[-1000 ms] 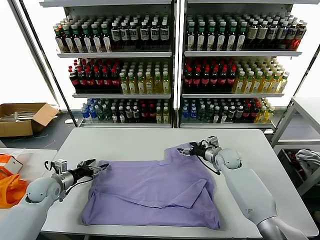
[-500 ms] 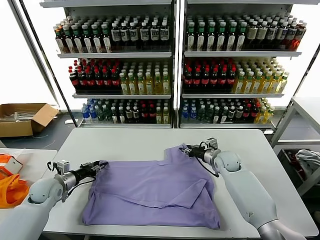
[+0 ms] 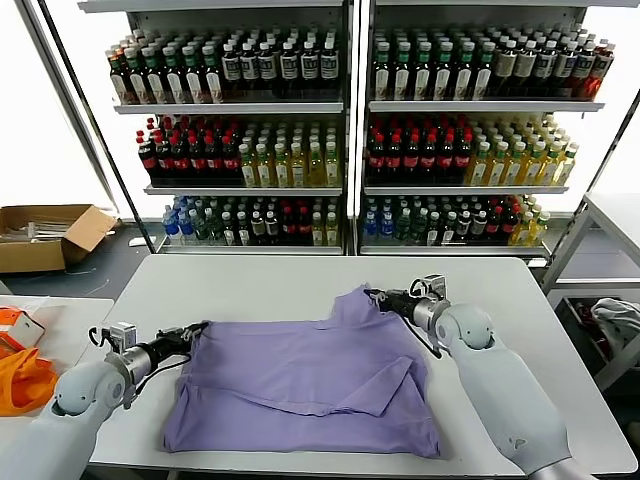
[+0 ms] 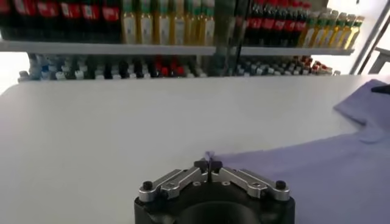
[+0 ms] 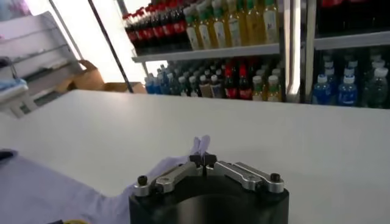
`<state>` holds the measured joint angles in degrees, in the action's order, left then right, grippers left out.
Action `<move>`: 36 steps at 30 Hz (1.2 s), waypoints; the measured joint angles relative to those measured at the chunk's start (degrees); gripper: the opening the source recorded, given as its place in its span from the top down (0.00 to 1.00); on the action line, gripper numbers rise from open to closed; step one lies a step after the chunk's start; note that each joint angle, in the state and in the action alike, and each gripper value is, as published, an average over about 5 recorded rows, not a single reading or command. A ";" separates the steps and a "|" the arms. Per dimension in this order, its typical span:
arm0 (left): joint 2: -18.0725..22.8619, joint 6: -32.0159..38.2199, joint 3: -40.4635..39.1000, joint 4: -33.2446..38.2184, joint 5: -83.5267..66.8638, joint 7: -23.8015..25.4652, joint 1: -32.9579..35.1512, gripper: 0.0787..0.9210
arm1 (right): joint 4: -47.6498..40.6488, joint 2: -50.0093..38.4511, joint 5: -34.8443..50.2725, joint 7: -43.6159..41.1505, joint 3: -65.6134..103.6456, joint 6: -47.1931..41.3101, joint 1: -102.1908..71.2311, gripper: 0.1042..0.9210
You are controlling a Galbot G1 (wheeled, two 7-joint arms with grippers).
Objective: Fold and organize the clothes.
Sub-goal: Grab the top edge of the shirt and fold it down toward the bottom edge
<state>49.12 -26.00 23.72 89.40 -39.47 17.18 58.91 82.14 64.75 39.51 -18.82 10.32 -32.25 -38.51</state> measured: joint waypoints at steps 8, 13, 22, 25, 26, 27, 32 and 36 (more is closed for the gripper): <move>0.59 0.72 5.76 10.01 -0.23 -2.95 7.91 0.99 | 12.97 -4.53 4.12 0.42 5.34 -0.16 -9.80 1.00; 0.50 0.98 9.56 15.89 -0.18 -4.02 13.98 0.99 | 21.15 -7.09 5.67 0.50 10.13 0.10 -18.50 1.00; 2.02 1.04 16.31 24.67 0.91 -4.67 24.44 0.99 | 33.58 -8.32 6.47 1.53 19.17 0.64 -34.60 1.00; 2.70 1.02 18.62 26.95 1.00 -4.43 27.84 0.99 | 36.83 -8.32 6.37 1.82 21.37 0.89 -39.31 1.00; 2.83 1.07 19.37 27.54 1.05 -4.33 28.99 0.99 | 37.82 -8.30 6.32 1.90 21.99 0.97 -40.75 1.00; 2.91 1.15 20.12 28.07 1.12 -4.21 30.20 0.99 | 38.77 -8.27 6.25 1.98 22.56 1.07 -42.17 1.00; 3.06 1.70 23.05 29.63 2.02 -3.26 36.01 0.99 | 42.61 -8.24 5.61 2.14 24.31 1.54 -48.50 1.00; 3.56 2.36 23.90 29.86 3.61 -2.21 39.23 0.99 | 44.84 -7.96 4.76 3.05 24.86 1.49 -52.05 1.00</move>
<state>52.69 -23.64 47.62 119.27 -35.86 14.97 98.14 126.99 56.79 44.26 -15.77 35.18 -30.76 -90.56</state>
